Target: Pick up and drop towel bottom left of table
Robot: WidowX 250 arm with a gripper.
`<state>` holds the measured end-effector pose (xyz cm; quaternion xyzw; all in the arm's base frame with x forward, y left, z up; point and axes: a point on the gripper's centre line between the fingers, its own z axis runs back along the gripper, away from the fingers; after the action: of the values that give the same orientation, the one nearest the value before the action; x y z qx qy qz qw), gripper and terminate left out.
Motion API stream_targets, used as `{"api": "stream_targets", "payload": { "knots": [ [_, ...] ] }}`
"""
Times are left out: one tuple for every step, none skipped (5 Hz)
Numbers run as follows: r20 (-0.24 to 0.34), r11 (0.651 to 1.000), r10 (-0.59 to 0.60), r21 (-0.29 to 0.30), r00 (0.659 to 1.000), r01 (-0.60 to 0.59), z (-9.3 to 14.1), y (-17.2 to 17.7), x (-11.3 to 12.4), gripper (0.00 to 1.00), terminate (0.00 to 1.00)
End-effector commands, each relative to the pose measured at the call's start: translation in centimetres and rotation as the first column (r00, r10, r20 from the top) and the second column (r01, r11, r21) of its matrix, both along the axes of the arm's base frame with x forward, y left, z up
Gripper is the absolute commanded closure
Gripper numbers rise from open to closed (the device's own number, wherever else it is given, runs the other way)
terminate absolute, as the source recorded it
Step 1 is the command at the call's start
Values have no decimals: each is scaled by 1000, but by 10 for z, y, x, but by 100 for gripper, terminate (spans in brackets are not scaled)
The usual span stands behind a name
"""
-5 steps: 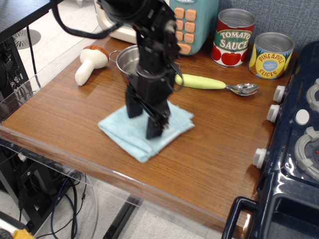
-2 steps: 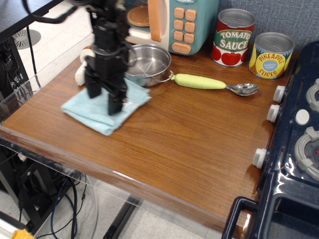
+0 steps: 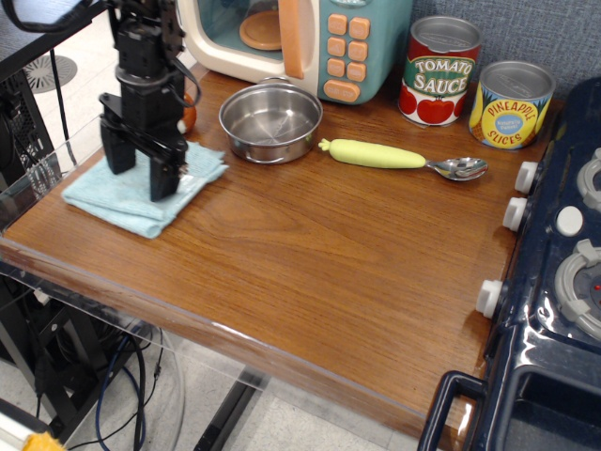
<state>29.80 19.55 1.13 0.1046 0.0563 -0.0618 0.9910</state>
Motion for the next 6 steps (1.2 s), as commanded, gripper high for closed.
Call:
{"api": "stream_targets", "payload": {
  "knots": [
    [8,1000,7,-25,1000,-7,8,10,-20,0,0],
    [30,1000,-4,-9,1000,4,22,8,-18,0,0],
    [95,999,26,-29,995,-24,46,14,-19,0,0],
    [160,999,25,-49,987,-17,70,13,-19,0,0],
    [222,997,21,-72,975,-5,85,16,-22,0,0],
    [222,997,21,-72,975,-5,85,16,-22,0,0]
  ]
}}
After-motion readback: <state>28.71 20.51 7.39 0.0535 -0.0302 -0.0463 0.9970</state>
